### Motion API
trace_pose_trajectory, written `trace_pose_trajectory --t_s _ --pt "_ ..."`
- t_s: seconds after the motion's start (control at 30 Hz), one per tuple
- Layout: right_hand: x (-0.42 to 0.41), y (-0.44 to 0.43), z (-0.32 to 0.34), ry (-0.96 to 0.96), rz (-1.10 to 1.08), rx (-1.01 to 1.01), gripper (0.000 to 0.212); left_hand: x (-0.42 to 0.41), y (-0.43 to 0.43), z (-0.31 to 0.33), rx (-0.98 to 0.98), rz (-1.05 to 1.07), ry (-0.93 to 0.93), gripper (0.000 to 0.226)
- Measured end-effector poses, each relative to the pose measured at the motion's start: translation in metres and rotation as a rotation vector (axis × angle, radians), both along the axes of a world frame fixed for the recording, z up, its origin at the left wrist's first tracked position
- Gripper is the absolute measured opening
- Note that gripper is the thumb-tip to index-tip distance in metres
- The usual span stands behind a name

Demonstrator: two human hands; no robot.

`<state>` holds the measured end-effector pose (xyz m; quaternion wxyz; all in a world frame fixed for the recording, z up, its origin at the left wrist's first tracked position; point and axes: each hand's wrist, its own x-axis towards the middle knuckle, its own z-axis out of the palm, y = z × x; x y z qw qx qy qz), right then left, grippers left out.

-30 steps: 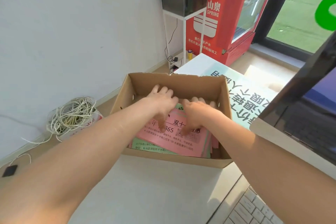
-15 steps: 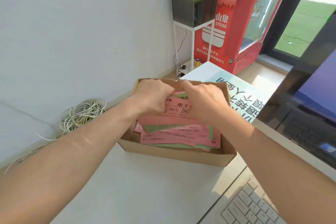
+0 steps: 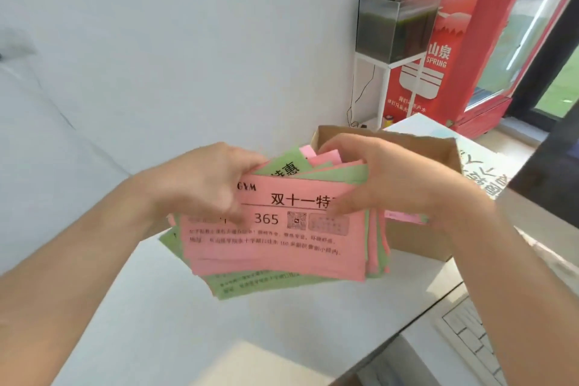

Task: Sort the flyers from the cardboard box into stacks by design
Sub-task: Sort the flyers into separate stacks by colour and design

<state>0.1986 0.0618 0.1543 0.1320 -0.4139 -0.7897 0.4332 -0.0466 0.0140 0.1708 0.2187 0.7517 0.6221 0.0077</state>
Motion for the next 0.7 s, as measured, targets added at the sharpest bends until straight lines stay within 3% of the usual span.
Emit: trace_pose_trajectory --t_s 0.07,0.17,0.27,0.37,0.47,0.7 --pt "-0.025 -0.008 -0.044 0.051 -0.03 -0.147 0.06 -0.026 -0.016 -0.032 -0.137 0.029 -0.04 0.053" --pt "-0.062 -0.022 -0.129 -0.017 -0.225 -0.183 0.067 -0.053 -0.037 -0.104 -0.111 0.141 -0.023 0.068" --pt "-0.076 -0.059 -0.188 -0.385 -0.407 0.08 0.077 -0.06 -0.074 -0.177 0.051 0.164 0.188 0.082" --pt "-0.075 -0.108 -0.207 -0.409 -0.26 0.315 0.069 -0.044 -0.127 -0.228 0.017 0.027 0.174 0.09" --pt "-0.077 -0.143 -0.222 -0.502 -0.108 0.329 0.058 -0.033 -0.165 -0.262 0.059 0.036 0.242 0.072" --pt "-0.072 -0.145 -0.226 -0.489 -0.13 0.397 0.043 -0.038 -0.169 -0.26 0.114 0.082 0.161 0.053"
